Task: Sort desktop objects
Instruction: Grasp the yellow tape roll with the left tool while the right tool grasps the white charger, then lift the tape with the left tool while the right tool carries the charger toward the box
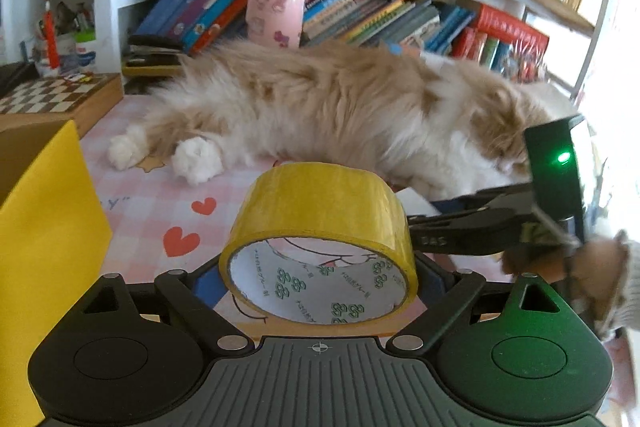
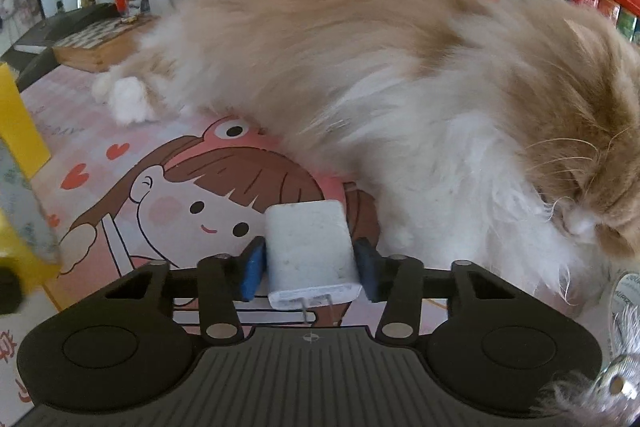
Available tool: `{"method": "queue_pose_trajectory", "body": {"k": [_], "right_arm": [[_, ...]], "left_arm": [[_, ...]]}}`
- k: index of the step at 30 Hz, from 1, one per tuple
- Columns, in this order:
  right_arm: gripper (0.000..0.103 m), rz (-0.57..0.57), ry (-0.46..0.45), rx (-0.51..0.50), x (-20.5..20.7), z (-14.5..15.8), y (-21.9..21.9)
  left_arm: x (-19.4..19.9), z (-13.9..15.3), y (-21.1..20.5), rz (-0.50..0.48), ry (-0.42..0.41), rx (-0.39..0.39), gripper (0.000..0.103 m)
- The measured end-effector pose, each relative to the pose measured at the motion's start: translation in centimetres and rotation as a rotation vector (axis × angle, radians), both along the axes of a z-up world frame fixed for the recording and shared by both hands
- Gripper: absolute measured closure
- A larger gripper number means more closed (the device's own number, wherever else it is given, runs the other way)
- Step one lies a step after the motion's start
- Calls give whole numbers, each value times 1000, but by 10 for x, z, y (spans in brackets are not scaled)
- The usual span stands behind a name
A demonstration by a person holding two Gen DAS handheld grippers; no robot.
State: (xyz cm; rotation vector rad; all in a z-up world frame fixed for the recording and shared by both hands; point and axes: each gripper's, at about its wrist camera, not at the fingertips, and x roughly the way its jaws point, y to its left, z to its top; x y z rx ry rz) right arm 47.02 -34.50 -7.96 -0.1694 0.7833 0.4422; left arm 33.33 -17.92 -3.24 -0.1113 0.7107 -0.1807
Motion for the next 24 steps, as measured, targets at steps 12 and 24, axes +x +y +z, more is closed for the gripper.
{"method": "queue_pose_trajectory", "body": {"k": [12, 24], "right_arm": [[62, -57, 8, 20, -25, 16, -4], [62, -147, 15, 74, -89, 51, -16]], "left_arm": [[-30, 23, 10, 28, -32, -10, 10], [-68, 37, 25, 43, -30, -15, 10]]}}
